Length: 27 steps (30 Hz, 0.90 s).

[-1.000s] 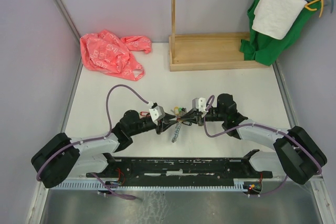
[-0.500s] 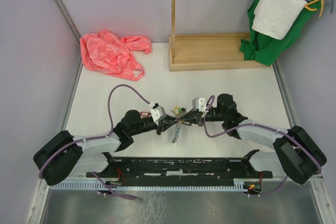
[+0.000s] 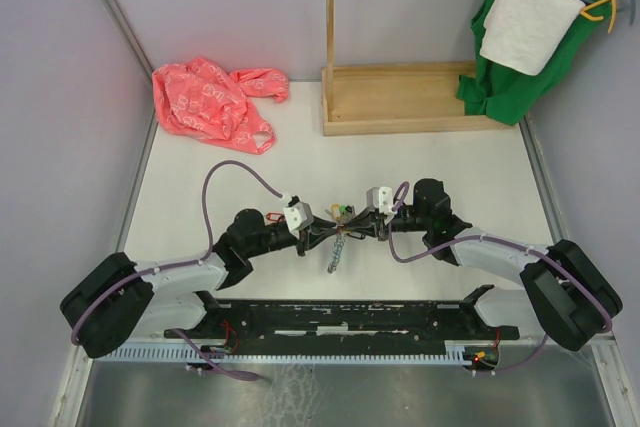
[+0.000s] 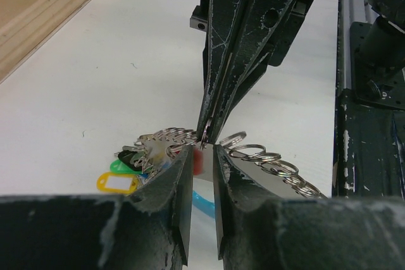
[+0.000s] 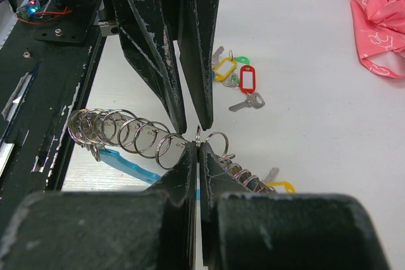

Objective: Put the keys on the keyring

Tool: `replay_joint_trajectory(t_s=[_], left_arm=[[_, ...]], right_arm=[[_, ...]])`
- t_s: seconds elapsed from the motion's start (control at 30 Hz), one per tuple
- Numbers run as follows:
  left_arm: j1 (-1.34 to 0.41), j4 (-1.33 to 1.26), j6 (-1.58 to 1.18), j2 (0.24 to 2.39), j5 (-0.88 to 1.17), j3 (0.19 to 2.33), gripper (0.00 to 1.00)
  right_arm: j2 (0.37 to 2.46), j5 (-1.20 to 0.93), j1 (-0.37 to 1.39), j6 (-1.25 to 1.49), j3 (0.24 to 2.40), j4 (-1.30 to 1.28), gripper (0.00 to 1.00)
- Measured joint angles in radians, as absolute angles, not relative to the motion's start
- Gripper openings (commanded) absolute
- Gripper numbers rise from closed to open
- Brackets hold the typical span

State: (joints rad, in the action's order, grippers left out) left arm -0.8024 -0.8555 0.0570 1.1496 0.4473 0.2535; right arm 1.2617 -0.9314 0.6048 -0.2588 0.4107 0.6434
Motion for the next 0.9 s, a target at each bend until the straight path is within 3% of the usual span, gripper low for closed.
replay_joint_trajectory(t_s=[0.5,0.77,0.9], left_arm=[[-0.802,-0.870,0.058,1.194,0.479,0.259,0.17],[-0.799,-0.869,0.060,1.203,0.502,0.268,0.03],[-0.800,-0.859,0.072,1.202,0.509,0.269,0.03]], right_arm=[[1.262,-0.950,0.605,-0.265,0.411,0.639,0.01],[1.261,-0.969,0.604,-0.282,0.411,0.628,0.01],[1.259,-0.972,0.605,-0.297,0.414,0.607,0.05]])
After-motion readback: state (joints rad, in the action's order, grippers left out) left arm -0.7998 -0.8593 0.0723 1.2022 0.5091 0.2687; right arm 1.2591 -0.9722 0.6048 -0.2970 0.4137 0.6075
